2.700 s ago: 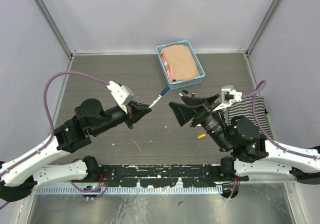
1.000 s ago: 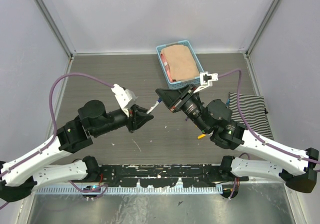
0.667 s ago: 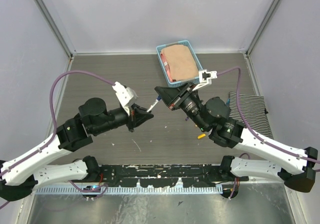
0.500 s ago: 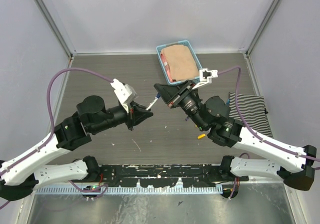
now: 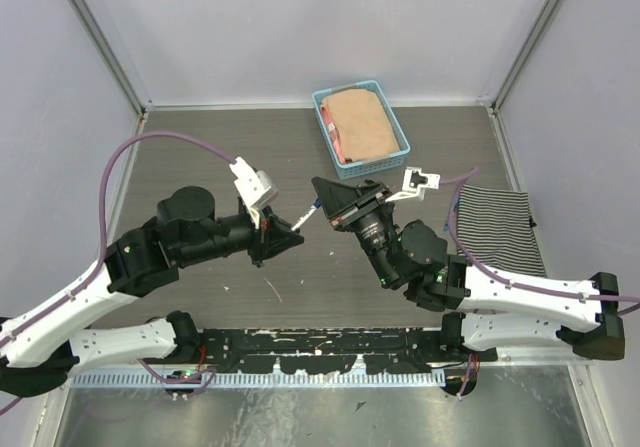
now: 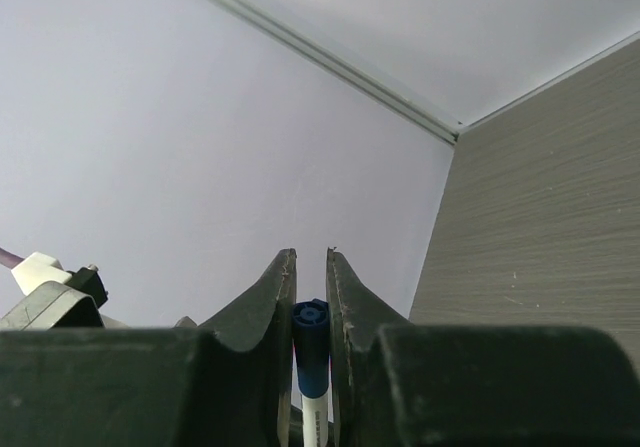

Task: Insert the pens into the pen caps
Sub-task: Press the pen cap onto the pen, then place the pen at the center of the board.

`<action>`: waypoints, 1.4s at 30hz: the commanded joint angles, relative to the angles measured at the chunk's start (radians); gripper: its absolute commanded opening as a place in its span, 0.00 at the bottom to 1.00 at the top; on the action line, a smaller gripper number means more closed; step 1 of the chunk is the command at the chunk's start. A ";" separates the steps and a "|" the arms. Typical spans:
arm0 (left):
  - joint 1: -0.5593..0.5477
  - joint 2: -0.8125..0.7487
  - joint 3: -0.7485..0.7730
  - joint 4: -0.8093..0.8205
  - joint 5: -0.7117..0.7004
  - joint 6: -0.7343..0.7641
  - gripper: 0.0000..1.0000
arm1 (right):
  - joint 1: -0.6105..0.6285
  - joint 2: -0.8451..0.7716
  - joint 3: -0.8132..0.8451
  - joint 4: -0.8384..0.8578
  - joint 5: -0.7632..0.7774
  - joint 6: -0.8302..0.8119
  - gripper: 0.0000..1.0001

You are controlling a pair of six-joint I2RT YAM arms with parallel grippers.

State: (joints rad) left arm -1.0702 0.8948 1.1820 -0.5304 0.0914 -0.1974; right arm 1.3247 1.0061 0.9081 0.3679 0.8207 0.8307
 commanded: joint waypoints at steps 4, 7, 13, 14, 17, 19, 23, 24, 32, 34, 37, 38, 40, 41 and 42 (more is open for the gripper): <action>-0.002 0.007 -0.003 0.348 0.002 0.018 0.00 | 0.069 0.008 0.012 -0.287 -0.203 -0.080 0.03; -0.003 -0.006 -0.039 0.286 -0.013 0.031 0.00 | 0.035 -0.040 0.081 -0.284 -0.180 -0.184 0.29; -0.003 -0.043 -0.150 0.221 -0.052 0.025 0.00 | -0.013 -0.097 0.213 -0.253 -0.131 -0.398 0.55; -0.002 -0.050 -0.169 0.216 -0.068 0.019 0.00 | -0.013 -0.108 0.224 -0.249 -0.119 -0.426 0.57; -0.001 -0.071 -0.226 0.205 -0.141 0.001 0.00 | -0.013 -0.152 0.221 -0.252 -0.080 -0.479 0.64; -0.002 -0.069 -0.248 0.194 -0.199 -0.010 0.00 | -0.013 -0.171 0.214 -0.310 -0.031 -0.483 0.68; 0.030 -0.014 -0.251 0.141 -0.333 -0.058 0.00 | -0.021 -0.186 0.214 -0.508 0.067 -0.445 0.75; 0.057 0.012 -0.248 0.122 -0.334 -0.072 0.00 | -0.026 -0.192 0.206 -0.543 0.089 -0.439 0.76; 0.321 0.247 -0.224 0.063 -0.205 -0.193 0.00 | -0.466 -0.144 0.204 -0.767 -0.358 -0.363 0.78; 0.355 0.289 -0.218 0.061 -0.222 -0.207 0.00 | -0.582 -0.101 0.201 -0.772 -0.526 -0.360 0.78; 0.408 0.351 -0.217 0.064 -0.244 -0.226 0.00 | -0.729 -0.043 0.169 -0.743 -0.771 -0.353 0.79; 0.425 0.365 -0.216 0.061 -0.254 -0.233 0.00 | -0.782 -0.032 0.137 -0.724 -0.846 -0.344 0.79; 0.465 0.432 -0.218 0.058 -0.253 -0.247 0.00 | -0.870 -0.026 0.088 -0.686 -0.973 -0.322 0.79; 0.483 0.454 -0.219 0.059 -0.249 -0.249 0.00 | -0.902 -0.029 0.055 -0.669 -1.018 -0.313 0.79; 0.496 0.475 -0.221 0.060 -0.251 -0.249 0.00 | -0.915 -0.036 0.017 -0.658 -1.047 -0.309 0.79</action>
State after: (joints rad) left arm -0.6281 1.2984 0.9379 -0.4698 -0.1444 -0.4122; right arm 0.5014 0.9939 1.0145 -0.3569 0.0986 0.4824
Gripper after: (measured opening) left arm 0.110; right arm 0.787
